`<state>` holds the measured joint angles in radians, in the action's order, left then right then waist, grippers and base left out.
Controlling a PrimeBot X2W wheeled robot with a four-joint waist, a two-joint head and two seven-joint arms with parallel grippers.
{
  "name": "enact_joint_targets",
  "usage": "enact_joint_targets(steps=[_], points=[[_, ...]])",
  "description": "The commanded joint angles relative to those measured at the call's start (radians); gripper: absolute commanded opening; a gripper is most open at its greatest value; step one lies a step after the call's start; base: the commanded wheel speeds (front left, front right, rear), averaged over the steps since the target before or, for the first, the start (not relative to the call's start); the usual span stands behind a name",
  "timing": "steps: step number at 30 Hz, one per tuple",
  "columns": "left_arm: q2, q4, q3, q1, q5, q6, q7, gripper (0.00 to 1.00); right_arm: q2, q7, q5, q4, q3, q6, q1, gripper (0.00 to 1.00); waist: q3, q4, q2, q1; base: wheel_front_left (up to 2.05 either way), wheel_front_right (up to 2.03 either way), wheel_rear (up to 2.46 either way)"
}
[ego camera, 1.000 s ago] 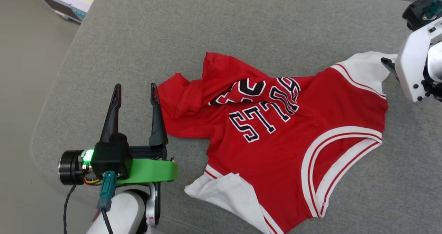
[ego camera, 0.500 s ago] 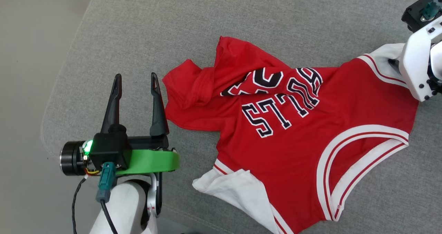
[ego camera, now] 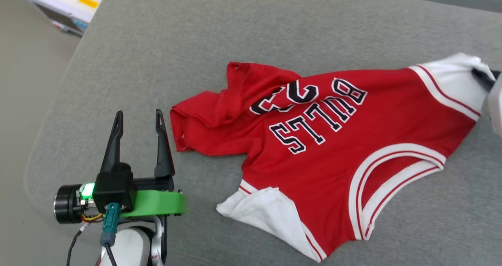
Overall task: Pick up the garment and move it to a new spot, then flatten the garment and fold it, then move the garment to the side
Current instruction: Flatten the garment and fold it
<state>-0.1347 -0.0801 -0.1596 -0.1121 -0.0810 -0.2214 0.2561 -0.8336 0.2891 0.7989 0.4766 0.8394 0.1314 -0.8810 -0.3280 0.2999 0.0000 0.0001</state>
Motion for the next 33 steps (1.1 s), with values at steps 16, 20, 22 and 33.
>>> enact_joint_targets(steps=[16,20,22,33], points=[[0.001,0.017,0.024,0.085,0.030,0.039,0.006,1.00,-0.086,-0.094,0.096,0.020,-0.337,-0.001,0.591,0.00,0.175,-0.162,0.0000,-0.0001,0.00,0.00,0.00],[0.002,0.021,0.025,0.091,0.033,0.047,0.006,1.00,-0.032,-0.086,0.112,0.045,-0.410,-0.001,0.755,0.00,0.184,-0.165,0.0000,-0.0001,0.00,0.00,0.00],[0.004,0.023,0.024,0.091,0.035,0.051,0.006,1.00,-0.014,-0.088,0.100,0.061,-0.440,-0.001,0.815,0.00,0.186,-0.163,0.0000,-0.0001,0.00,0.00,0.00],[-0.001,0.035,0.025,0.107,0.048,0.061,0.006,1.00,0.066,-0.171,-0.078,-0.105,-0.684,-0.001,0.841,1.00,0.202,-0.161,0.0000,-0.0001,0.00,0.00,0.00]])
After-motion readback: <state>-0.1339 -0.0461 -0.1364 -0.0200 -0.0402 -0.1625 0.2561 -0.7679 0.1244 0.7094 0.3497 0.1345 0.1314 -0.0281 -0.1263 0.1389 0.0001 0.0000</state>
